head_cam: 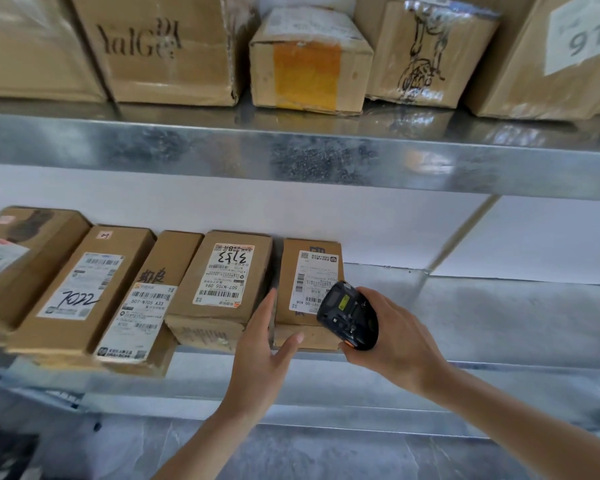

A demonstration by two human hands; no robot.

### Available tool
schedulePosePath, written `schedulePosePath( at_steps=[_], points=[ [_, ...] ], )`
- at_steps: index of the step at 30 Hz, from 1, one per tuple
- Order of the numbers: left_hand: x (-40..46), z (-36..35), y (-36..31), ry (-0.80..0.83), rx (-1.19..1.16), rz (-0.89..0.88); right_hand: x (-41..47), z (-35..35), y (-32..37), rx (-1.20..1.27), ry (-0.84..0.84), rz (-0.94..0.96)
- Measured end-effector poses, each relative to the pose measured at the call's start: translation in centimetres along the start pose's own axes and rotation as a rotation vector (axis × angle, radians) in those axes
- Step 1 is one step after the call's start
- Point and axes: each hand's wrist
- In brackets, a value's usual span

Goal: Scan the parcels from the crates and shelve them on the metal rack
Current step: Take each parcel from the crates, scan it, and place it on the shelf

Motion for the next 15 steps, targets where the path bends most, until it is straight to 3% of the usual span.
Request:
schedulePosePath(
  at_steps=[9,15],
  points=[
    [-4.4,2.9,-3.7,-0.03,-0.03,-0.124,-4.1,1.8,4.4,-0.022,-0.069,0.118],
    [-9.7,9.6,-5.6,-0.133,-0.04,-0.135,-6.6,1.2,12.1,-0.077,-0.051,0.227]
  ],
)
Point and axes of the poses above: each hand's wrist, its own x-axis towards the middle knuckle, its own z-axis out of the back of the hand, y = z × x, and after that the axes turned 7 degrees about y, right-handed
